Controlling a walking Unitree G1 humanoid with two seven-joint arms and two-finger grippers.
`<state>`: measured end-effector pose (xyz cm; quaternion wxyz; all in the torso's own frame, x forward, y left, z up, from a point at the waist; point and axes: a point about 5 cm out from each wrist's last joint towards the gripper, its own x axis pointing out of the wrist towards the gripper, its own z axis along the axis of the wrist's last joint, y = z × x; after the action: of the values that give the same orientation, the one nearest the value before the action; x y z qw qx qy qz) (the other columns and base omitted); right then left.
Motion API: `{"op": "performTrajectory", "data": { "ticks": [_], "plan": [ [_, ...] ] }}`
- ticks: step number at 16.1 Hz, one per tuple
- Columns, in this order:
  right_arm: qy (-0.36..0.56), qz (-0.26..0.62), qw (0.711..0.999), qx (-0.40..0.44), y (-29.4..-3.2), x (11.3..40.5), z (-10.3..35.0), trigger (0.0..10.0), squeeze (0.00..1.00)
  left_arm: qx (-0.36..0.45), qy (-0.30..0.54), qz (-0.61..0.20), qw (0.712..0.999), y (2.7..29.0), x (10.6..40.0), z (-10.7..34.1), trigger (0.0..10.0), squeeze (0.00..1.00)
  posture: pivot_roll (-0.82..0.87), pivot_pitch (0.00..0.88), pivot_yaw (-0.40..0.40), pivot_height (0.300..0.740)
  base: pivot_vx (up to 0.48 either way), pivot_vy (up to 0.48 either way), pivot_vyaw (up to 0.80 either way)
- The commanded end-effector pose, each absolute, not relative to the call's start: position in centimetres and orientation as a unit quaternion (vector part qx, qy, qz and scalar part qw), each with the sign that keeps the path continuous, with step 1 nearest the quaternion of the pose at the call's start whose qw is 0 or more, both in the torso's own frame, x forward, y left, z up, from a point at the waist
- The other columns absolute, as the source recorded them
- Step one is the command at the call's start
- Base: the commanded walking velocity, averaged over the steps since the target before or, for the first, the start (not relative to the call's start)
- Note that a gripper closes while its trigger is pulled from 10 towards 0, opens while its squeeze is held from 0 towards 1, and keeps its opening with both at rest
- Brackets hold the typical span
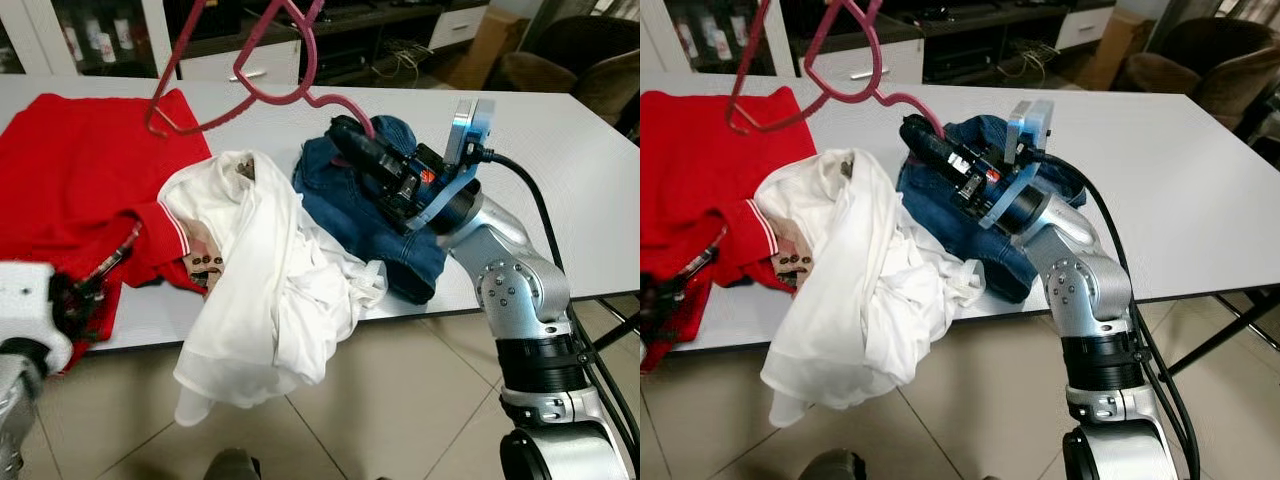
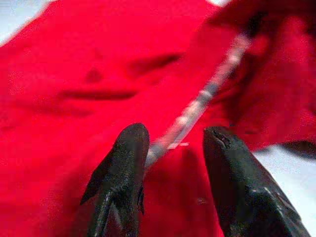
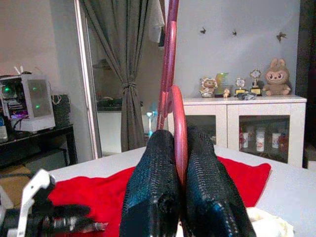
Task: Hang hanger
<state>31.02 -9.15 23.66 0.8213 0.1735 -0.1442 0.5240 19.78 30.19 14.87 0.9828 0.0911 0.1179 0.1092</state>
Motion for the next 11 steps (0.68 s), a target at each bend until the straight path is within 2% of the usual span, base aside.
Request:
{"op": "performTrajectory", "data": {
  "ticks": [1,3,6,7,8,11],
  "plan": [
    [-0.154,0.523,0.822,0.164,-9.5,30.9,23.9,10.0,0.0,0.114,0.083,0.171,0.975,30.5,19.2,16.6,10.0,0.0,0.2,0.043,-0.064,0.74,0.0,0.0,0.0],
    [-0.153,0.526,0.821,0.165,-9.3,30.9,23.8,10.0,0.0,0.128,0.064,0.245,0.959,30.8,18.0,16.9,10.0,1.0,0.22,0.044,-0.066,0.74,0.0,0.0,0.0],
    [-0.15,0.532,0.817,0.165,-9.0,31.0,23.8,10.0,0.0,0.074,0.073,0.303,0.947,30.0,16.8,15.4,10.0,1.0,0.23,0.044,-0.075,0.74,0.0,0.0,0.0],
    [-0.15,0.534,0.815,0.165,-8.8,31.0,23.8,10.0,0.0,0.045,0.091,0.32,0.942,29.2,16.5,14.1,10.0,0.33,0.23,0.045,-0.079,0.74,0.0,0.0,0.0],
    [-0.149,0.536,0.815,0.164,-8.8,31.0,23.9,10.0,0.0,0.019,0.107,0.329,0.938,28.7,16.3,13.0,10.0,0.0,0.23,0.045,-0.082,0.74,0.0,0.0,0.0],
    [-0.149,0.537,0.814,0.162,-8.8,31.0,23.9,10.0,0.0,-0.015,0.129,0.332,0.934,27.4,16.1,11.6,10.0,0.0,0.22,0.045,-0.084,0.74,0.0,0.0,0.0]
  ]
}}
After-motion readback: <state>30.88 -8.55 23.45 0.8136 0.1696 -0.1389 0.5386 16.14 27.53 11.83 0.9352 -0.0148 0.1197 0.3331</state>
